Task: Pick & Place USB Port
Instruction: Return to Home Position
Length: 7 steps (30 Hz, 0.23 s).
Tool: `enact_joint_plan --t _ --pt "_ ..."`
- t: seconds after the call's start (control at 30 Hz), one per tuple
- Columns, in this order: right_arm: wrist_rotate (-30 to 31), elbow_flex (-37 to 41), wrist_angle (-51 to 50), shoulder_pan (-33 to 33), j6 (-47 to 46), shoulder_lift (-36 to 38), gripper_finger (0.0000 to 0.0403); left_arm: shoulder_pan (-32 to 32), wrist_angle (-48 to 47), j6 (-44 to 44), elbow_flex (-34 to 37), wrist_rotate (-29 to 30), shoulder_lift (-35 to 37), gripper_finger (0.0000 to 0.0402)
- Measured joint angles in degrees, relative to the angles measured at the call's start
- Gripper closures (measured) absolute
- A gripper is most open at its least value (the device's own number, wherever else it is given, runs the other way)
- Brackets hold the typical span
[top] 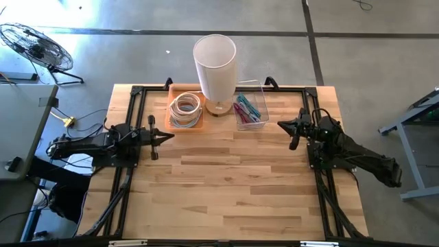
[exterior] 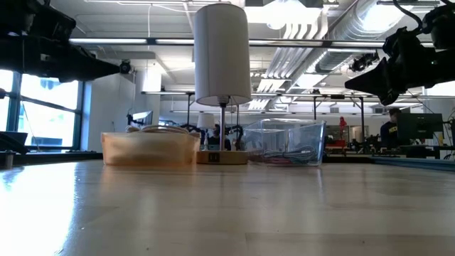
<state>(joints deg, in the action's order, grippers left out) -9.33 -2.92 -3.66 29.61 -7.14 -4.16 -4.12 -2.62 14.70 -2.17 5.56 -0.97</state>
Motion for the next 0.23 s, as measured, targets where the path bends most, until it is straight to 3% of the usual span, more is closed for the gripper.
enact_joint_plan --t 0.23 --pt "0.0 0.0 0.0 0.0 -0.2 0.0 0.0402 0.0 0.0 0.0 0.0 0.0 0.0 0.0401"
